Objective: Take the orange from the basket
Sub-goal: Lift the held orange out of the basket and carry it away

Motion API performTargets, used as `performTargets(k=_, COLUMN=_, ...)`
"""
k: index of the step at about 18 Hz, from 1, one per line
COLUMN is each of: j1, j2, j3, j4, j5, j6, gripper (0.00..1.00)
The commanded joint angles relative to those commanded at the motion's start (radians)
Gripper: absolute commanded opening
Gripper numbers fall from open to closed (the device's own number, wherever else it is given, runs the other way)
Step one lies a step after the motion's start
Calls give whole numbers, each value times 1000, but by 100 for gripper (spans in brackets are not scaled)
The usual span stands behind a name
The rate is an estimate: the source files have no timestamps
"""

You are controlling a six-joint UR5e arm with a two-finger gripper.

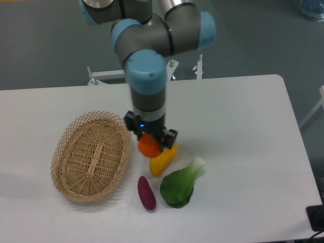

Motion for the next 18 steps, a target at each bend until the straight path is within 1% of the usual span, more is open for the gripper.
performTargets(k=2, j1=58, j2=8, j3=-12, j4=5, j5=2, j6=92, gripper=54)
performTargets(k=5, j1=114, j2=12, j3=-31, j4=17, j5=5, j6=184, gripper=53)
performTargets(k=8, j1=189, j2=14, j3=-43, j4=18, j5=2, j6=315, gripper=53)
performTargets(k=11, j1=224, j2=14, j3=-41, j4=20, j5=3, j6=385, gripper=52)
performTargets(k=13, j1=253, j2=8, j3=-32, j4=20, j5=6, j6=460, gripper=49)
performTargets(k=14, j1=258, j2=6, j3=-29, j4=20, j5=6, j6=483, gripper=49)
performTargets(k=18, j1=270, j2=-8, j3=-28, j4=21, j5=9, j6=517, gripper=49)
